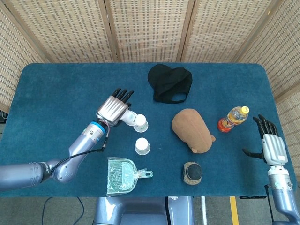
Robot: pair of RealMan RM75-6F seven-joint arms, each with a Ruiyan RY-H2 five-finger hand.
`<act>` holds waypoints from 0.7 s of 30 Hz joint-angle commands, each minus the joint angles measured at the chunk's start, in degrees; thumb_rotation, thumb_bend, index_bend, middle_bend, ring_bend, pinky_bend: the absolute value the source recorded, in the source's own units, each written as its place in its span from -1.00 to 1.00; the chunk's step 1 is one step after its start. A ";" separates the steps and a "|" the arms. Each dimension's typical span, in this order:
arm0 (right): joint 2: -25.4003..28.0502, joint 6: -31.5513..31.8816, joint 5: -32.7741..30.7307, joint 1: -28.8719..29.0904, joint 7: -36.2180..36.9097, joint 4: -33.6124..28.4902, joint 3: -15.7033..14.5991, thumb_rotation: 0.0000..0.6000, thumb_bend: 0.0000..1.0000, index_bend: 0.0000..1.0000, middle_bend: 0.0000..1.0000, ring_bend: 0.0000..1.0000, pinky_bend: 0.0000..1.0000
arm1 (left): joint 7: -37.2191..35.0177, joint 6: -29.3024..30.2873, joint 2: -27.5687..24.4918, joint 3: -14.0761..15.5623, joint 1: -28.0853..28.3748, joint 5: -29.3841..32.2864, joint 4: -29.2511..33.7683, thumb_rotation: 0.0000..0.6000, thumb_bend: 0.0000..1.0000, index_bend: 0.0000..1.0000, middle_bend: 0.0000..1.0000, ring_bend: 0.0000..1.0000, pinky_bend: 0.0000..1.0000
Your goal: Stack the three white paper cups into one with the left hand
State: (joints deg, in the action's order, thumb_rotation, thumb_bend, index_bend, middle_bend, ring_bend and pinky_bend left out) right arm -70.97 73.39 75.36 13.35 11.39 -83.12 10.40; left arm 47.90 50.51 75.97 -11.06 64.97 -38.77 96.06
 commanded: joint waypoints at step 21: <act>0.34 0.34 -0.32 -0.33 1.70 0.23 0.38 1.00 -0.79 -0.81 -1.00 -1.00 -1.00 | 3.84 2.27 9.61 2.01 7.43 7.96 -7.71 1.00 -0.65 -0.63 -1.00 -1.00 -0.93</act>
State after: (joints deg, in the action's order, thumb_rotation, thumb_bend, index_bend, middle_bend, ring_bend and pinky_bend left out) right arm -70.64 73.74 75.05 13.03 13.09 -82.89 10.78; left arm 51.71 52.66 85.51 -9.14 72.32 -30.90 88.41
